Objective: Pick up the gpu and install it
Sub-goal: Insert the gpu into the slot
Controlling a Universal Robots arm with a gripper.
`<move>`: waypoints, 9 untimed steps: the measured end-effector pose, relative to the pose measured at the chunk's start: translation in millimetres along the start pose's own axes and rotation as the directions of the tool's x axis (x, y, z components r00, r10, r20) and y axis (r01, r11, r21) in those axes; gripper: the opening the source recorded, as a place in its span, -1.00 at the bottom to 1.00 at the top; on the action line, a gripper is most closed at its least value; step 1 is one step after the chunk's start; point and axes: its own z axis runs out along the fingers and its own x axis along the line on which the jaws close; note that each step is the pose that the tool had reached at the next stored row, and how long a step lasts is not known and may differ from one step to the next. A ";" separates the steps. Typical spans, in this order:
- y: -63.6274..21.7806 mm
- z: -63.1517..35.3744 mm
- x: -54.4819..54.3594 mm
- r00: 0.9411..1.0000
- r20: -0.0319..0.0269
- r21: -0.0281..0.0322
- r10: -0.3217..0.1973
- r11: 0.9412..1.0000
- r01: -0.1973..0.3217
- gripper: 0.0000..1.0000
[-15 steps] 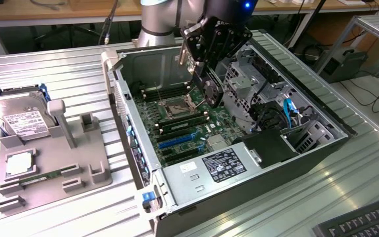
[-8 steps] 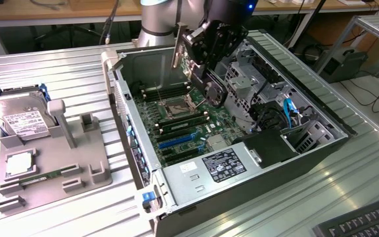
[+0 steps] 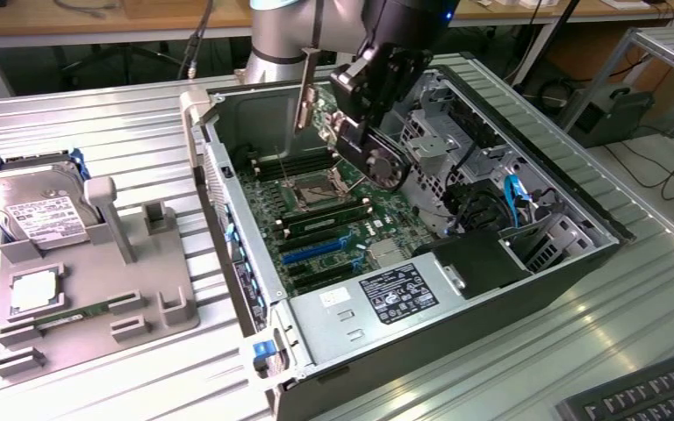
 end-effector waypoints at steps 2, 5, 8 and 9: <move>-0.1 1.4 -0.1 0.999 -0.003 0.002 -0.049 0.999 0.049 -0.47; -0.2 2.9 -0.1 0.995 -0.006 0.004 -0.104 0.995 0.104 -0.47; -0.3 4.5 -0.2 0.987 -0.009 0.006 -0.159 0.987 0.159 -0.47; -0.3 4.9 -0.2 0.984 -0.010 0.007 -0.176 0.984 0.176 -0.47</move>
